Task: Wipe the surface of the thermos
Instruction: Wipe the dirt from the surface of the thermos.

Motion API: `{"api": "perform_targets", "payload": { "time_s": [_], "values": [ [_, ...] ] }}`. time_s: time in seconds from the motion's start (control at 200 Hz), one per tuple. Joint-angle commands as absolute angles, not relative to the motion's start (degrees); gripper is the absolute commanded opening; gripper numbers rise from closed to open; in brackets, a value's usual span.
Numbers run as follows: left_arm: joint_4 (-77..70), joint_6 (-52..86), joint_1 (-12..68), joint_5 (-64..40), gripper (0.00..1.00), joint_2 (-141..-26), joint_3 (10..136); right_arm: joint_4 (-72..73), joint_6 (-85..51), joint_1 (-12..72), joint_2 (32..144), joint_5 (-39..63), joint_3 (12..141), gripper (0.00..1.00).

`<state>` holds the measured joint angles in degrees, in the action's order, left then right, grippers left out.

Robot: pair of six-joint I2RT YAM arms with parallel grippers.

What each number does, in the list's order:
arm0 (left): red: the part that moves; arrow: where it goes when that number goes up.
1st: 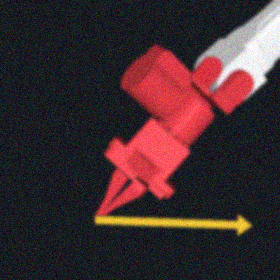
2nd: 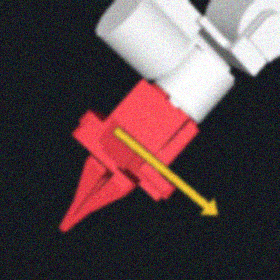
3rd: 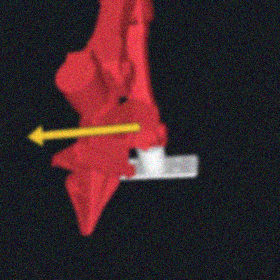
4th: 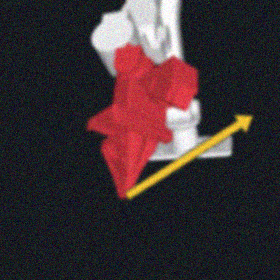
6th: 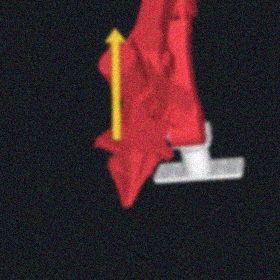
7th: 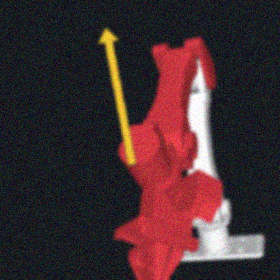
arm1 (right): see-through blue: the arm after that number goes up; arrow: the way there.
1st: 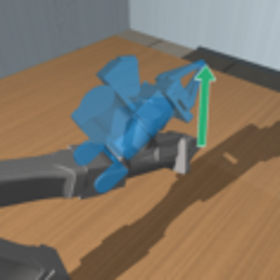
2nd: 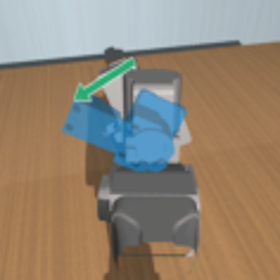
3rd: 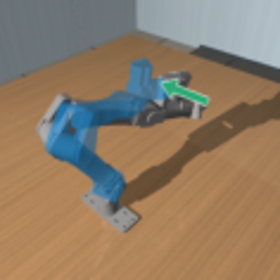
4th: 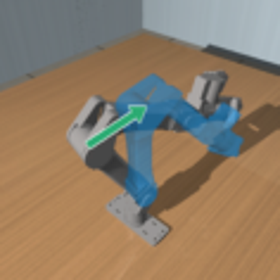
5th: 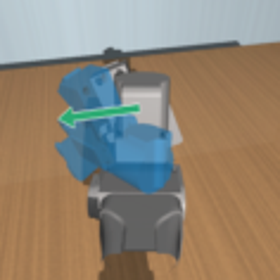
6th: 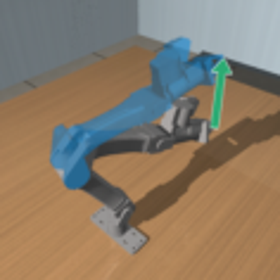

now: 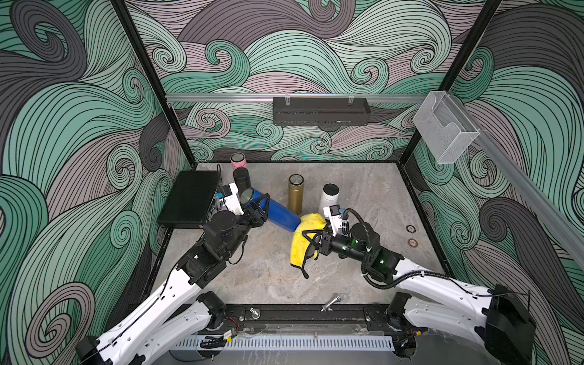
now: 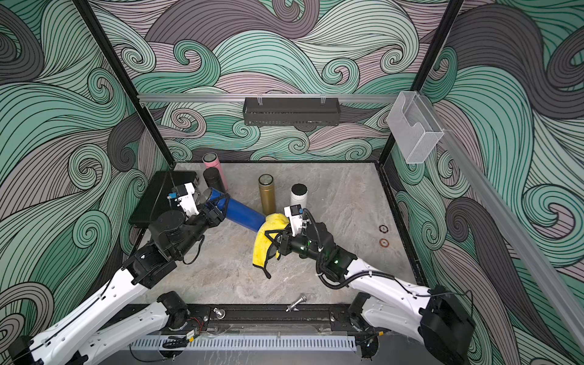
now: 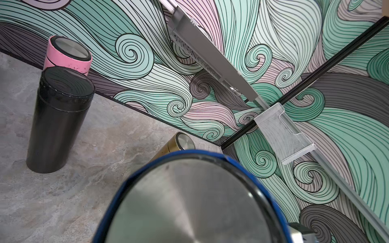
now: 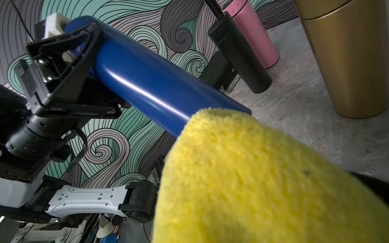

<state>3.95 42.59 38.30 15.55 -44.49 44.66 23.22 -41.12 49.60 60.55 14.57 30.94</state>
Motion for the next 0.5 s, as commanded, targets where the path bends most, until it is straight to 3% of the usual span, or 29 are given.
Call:
{"api": "perform_targets", "payload": {
  "time_s": [0.0,0.205,0.49],
  "values": [
    [-0.54,41.84,38.32,13.00,0.00,-45.19,46.32,23.11,-39.81,49.92,65.03,13.55,33.07,0.00],
    [-0.15,41.28,38.24,13.30,0.00,-45.12,46.58,29.92,-41.75,50.71,77.06,16.91,36.71,0.00],
    [0.57,39.18,37.98,15.14,0.00,-44.47,46.68,27.38,-40.92,57.59,82.42,15.33,38.15,0.00]
  ]
}}
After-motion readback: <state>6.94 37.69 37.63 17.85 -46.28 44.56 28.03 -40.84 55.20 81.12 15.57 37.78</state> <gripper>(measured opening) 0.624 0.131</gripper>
